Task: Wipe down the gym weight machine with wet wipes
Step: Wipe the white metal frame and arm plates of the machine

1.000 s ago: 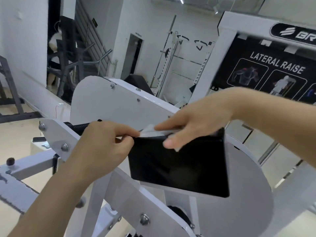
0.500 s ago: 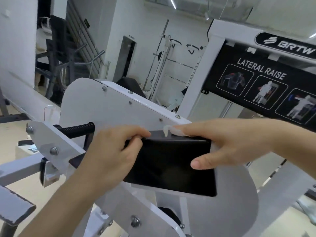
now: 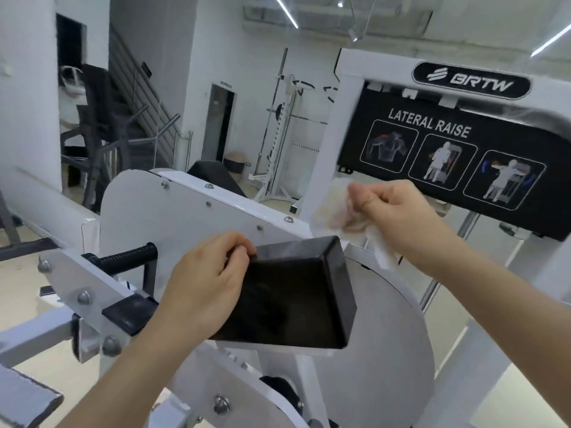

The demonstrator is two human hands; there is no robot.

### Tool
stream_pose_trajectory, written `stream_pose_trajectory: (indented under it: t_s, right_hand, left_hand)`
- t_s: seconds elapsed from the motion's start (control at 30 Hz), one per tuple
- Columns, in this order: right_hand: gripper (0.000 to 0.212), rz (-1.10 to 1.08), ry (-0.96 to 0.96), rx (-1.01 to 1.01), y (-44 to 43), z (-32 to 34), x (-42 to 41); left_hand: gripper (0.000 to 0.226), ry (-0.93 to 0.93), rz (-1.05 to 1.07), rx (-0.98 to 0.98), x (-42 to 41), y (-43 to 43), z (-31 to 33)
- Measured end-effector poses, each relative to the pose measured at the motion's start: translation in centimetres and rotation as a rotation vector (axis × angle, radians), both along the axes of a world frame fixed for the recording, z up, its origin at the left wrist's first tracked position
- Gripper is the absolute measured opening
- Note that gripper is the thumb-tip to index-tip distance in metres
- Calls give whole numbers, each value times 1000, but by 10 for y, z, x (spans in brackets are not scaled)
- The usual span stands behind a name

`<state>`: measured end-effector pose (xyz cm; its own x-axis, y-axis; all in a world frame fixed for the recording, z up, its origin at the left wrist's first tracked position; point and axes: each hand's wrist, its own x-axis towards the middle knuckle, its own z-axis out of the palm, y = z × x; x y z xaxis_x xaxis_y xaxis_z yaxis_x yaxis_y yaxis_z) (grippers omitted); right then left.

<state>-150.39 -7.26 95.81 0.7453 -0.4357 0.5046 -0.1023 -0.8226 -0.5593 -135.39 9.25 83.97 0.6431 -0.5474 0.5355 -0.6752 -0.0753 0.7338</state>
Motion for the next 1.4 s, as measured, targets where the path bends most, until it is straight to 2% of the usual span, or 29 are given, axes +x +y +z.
stream_pose_trajectory:
  t_s: [0.07,0.1,0.13,0.17,0.23,0.27,0.33,0.4,0.5,0.57,0.7,0.77,0.87,0.97,1.07,1.2,1.3,1.37,1.4]
  right_hand:
    - [57,-172,-230,-72,-25,9,23]
    - [60,-211,-253,-151,-32,9,37]
    - [60,-191,-181,-192,-35,5,49]
    - [57,-122,-22,-173,-34,-3,60]
    - [57,103,434,-51,-29,-18,73]
    - [61,187,591,-26,-28,-20,78]
    - [64,290,762,-60,-29,-17,92]
    - [64,357,845,-171,-27,-13,112]
    - [68,452,844,-369,-17,-20,152]
    - [71,489,782,-432,-16,-27,179]
    - [72,518,714,-302,-21,-30,208]
    - [69,534,713,-257,-29,-31,198]
    - [58,602,716,-198,-54,-27,146]
    - [50,591,676,-43,-76,-24,79]
    - [44,535,607,20,-79,-31,36]
    - [54,402,677,32,-66,-29,53]
    - [41,286,689,117,-61,-28,64]
    - [53,236,714,120,-65,-29,50]
    - [57,198,720,124,-68,-28,40]
  left_hand:
    - [26,11,7,-13,2,-1,1]
    - [27,14,16,-19,2,-2,2]
    - [27,16,24,-21,2,-3,2]
    - [27,18,29,-24,2,-5,1]
    - [27,23,30,-38,3,-6,0]
    - [27,23,26,-46,4,-7,-2]
    - [26,15,18,-70,6,-9,-5]
    - [26,20,18,-93,9,-12,-6]
    - [28,35,24,-121,15,-20,-5]
    - [28,34,16,-115,18,-25,-2]
    - [22,50,-30,-57,30,-31,3]
    - [29,35,-88,-28,34,-30,1]
    - [35,-17,-100,-50,35,-26,-4]
    - [43,-56,-98,-89,35,-27,-6]
    - [42,-46,-97,-122,32,-28,-5]
    - [37,53,-74,-50,35,-32,0]
    - [29,173,-120,27,33,-36,14]
    - [26,139,-106,56,25,-39,27]
    - [26,64,-67,74,19,-40,33]
